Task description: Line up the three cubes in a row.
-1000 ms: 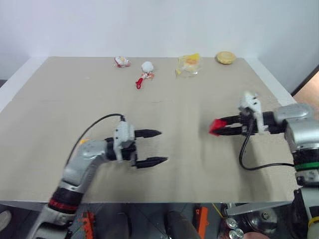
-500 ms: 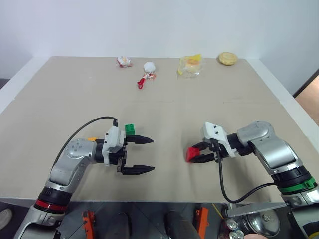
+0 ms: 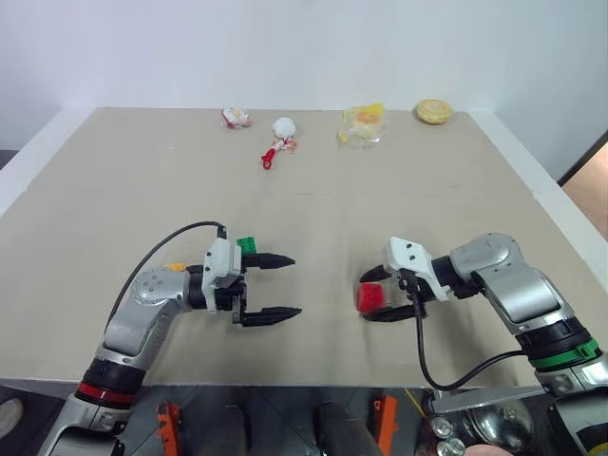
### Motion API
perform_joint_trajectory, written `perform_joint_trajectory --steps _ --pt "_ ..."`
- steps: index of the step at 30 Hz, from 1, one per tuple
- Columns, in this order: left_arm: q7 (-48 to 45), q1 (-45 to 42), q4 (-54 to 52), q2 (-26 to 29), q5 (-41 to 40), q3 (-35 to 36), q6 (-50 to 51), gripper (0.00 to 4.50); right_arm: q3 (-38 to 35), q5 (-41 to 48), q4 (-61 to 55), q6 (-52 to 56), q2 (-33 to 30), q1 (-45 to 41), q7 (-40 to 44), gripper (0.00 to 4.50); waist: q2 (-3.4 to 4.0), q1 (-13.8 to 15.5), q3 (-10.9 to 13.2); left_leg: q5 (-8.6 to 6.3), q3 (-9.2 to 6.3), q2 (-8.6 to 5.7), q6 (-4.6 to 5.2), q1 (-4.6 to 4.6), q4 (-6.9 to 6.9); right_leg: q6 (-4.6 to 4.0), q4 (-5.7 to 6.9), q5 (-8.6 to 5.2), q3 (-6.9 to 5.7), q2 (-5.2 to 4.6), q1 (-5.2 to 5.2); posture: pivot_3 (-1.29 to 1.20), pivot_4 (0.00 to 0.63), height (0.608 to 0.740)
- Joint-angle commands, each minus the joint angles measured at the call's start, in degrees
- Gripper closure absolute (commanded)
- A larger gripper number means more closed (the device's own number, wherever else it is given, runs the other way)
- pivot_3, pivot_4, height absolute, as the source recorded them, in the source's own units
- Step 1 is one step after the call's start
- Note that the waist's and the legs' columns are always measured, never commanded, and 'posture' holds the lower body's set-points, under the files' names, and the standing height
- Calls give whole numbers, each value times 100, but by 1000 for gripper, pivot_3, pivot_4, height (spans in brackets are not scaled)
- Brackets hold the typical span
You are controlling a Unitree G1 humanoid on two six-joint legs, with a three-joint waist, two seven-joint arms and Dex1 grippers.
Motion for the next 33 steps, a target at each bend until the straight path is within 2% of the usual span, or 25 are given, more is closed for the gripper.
perform_joint_trajectory --steps 1,7,11,15,20,22,26,30,33 --pt "872 168 -600 -184 -158 403 291 0 -505 504 -515 266 -44 -165 -13 33 -1 1 1 0 -1 0 0 -2 0 0 0 0 0 1 -1 0 150 740" --pt "2533 469 -1125 -623 240 717 627 0 -1126 1317 -939 827 179 -289 -411 33 -6 9 3 0 -4 0 0 1 0 13 0 7 -1 1 3 0 150 740" --pt "2710 413 -968 -513 411 750 643 0 -1034 1264 -877 706 302 -310 -618 33 -15 5 3 1 -4 0 1 4 3 5 0 8 -1 3 5 0 150 740" --pt "1866 9 -560 78 269 750 693 0 -901 1230 -797 657 279 -395 -556 33 -15 1 3 1 -1 0 0 1 0 2 0 6 0 3 -1 0 150 740" --pt "673 -849 730 926 468 661 459 0 -850 1240 -793 633 262 -493 -532 33 -16 -19 4 1 0 0 0 -3 -4 -1 -1 4 0 5 -10 0 150 740" --pt "-14 -1284 1581 1172 653 491 165 0 -825 1242 -864 645 261 -476 -544 33 -17 -19 4 1 1 0 -1 -5 -10 -4 -2 0 -1 3 -10 0 150 740" --pt "-958 -1945 2765 1307 964 206 -316 0 -841 1254 -1058 691 232 -384 -638 33 -17 -19 4 1 0 0 -1 -14 -25 -11 -1 -8 -4 3 -25 0 150 740" --pt "-1332 -2618 3814 1182 1298 34 -689 0 -923 1312 -1309 800 195 -265 -798 33 -18 1 4 1 -9 3 -1 -66 -30 11 8 2 -11 10 -76 0 150 740" --pt "-1454 -3042 4548 1024 1568 -93 -957 0 -976 1353 -1496 888 171 -177 -926 33 -18 21 4 0 -13 3 0 -72 -33 10 10 0 -11 12 -81 0 150 740"
